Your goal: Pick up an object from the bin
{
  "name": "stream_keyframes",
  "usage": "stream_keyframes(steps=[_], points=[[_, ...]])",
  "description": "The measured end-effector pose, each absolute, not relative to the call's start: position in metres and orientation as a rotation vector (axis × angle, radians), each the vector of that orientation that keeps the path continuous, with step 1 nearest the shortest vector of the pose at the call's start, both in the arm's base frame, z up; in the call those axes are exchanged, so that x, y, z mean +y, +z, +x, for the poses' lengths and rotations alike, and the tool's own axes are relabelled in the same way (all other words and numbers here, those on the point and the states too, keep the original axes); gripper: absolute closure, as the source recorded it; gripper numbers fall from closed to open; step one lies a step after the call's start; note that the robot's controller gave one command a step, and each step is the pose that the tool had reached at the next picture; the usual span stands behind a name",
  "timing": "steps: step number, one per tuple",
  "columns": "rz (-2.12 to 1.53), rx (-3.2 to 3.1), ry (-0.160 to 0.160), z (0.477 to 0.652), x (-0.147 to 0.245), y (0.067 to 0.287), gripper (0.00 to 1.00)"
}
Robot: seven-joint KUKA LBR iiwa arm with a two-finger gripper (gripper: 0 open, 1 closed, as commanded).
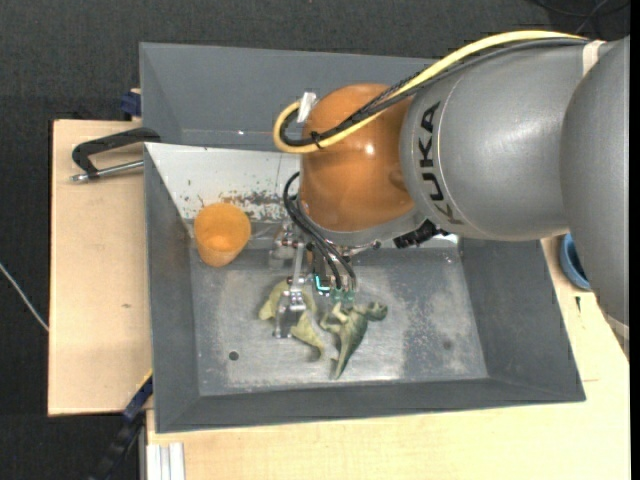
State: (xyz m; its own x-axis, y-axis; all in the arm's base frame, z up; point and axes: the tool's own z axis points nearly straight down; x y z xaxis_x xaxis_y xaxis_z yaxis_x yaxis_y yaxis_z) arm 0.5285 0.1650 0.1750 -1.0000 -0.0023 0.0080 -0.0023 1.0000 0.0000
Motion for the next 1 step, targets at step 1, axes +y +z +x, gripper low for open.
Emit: stream_keyframes(steps=[1], points=[[-0.021,-3.136,0.002,0.5362,0.1311,0.0748,0.00]])
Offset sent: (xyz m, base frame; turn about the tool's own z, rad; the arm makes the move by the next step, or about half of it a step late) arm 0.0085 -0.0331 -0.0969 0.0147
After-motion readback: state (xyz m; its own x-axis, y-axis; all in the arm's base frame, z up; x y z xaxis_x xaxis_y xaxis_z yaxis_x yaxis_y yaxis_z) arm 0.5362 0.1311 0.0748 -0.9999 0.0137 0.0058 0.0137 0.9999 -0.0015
